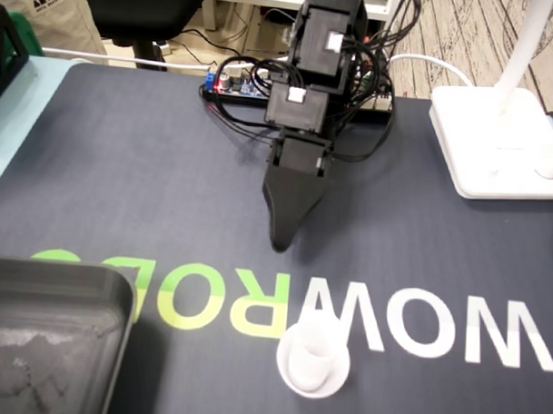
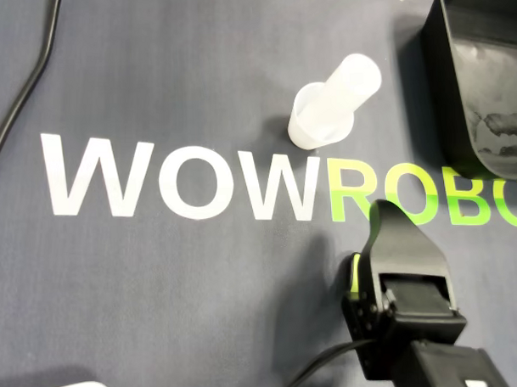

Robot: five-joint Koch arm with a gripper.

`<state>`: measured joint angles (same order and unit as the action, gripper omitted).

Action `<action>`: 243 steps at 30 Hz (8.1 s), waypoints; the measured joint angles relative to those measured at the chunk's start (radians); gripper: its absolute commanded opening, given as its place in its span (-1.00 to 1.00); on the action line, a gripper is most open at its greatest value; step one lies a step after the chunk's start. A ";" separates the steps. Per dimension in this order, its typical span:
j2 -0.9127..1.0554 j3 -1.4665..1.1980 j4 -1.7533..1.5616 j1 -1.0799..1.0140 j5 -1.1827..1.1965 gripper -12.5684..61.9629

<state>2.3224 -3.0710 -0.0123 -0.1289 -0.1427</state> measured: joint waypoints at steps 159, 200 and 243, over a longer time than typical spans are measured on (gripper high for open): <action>-0.693 0.305 -1.197 0.115 -1.220 0.24; -1.037 0.462 -1.209 0.138 -1.411 0.19; -1.106 0.520 -1.210 0.186 -1.390 -0.51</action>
<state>1.2164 -2.5510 -1.2226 0.0568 -1.5324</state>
